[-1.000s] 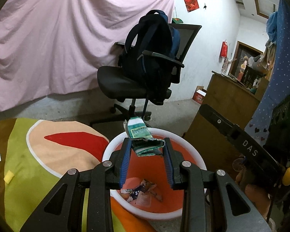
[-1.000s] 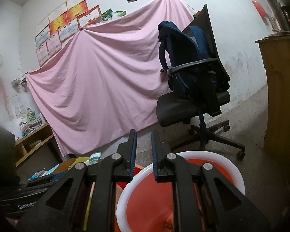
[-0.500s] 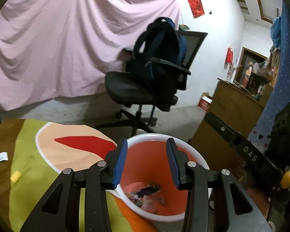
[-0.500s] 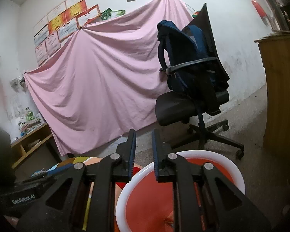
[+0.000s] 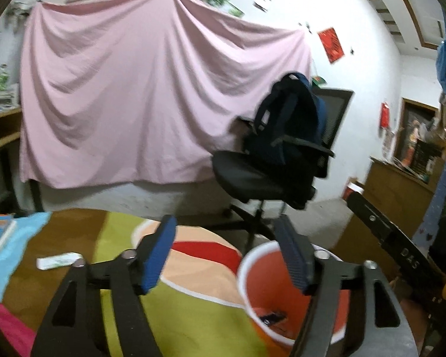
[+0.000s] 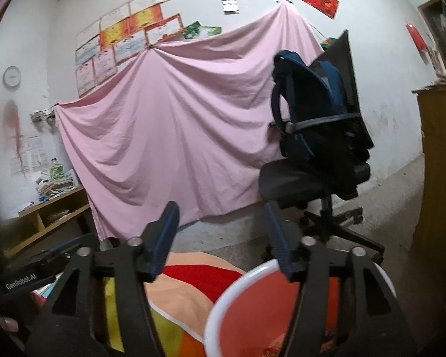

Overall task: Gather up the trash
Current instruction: 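Open the left tool to drop the green card packet into the bucket, then bring both tools back over the table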

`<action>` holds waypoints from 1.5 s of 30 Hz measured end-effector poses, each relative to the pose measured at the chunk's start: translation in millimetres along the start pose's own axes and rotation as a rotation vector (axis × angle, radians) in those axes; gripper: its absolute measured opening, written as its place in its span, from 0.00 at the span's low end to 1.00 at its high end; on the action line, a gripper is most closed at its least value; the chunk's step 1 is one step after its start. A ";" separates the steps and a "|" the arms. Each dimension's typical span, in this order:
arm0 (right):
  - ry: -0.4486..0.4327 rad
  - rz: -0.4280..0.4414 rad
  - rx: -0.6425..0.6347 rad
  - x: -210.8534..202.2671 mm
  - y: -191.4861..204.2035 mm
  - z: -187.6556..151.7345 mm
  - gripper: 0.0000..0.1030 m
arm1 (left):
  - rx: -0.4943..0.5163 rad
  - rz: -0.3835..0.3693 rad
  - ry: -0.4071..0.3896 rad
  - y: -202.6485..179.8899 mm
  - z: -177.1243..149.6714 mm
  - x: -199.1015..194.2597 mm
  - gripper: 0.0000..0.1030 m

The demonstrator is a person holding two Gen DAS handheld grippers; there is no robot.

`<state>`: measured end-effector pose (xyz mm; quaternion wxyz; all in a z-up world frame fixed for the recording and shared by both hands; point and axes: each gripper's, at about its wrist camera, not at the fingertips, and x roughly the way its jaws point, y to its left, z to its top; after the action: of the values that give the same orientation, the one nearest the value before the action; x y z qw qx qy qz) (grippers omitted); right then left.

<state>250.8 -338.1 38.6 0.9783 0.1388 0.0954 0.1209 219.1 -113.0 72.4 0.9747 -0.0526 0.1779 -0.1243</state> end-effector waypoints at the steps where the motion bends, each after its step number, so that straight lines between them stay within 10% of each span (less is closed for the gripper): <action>1: -0.010 0.009 -0.004 0.9 5.7 -0.2 0.91 | -0.005 0.019 -0.017 7.4 0.5 -5.9 0.70; 7: -0.071 0.078 -0.019 4.0 35.0 -4.7 1.00 | -0.056 0.126 -0.114 49.2 -0.9 -33.6 0.98; 29: -0.118 0.217 -0.181 33.5 144.1 -40.3 1.00 | -0.030 0.350 -0.183 153.5 -23.7 -78.7 0.98; 45: 0.276 0.259 -0.222 116.2 172.1 -83.6 1.00 | -0.084 0.293 0.068 210.7 -42.9 -43.7 0.97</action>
<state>306.9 -126.3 -7.3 0.9415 0.0235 0.1958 0.2732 211.2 98.9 16.0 0.9728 -0.0628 0.2216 0.0251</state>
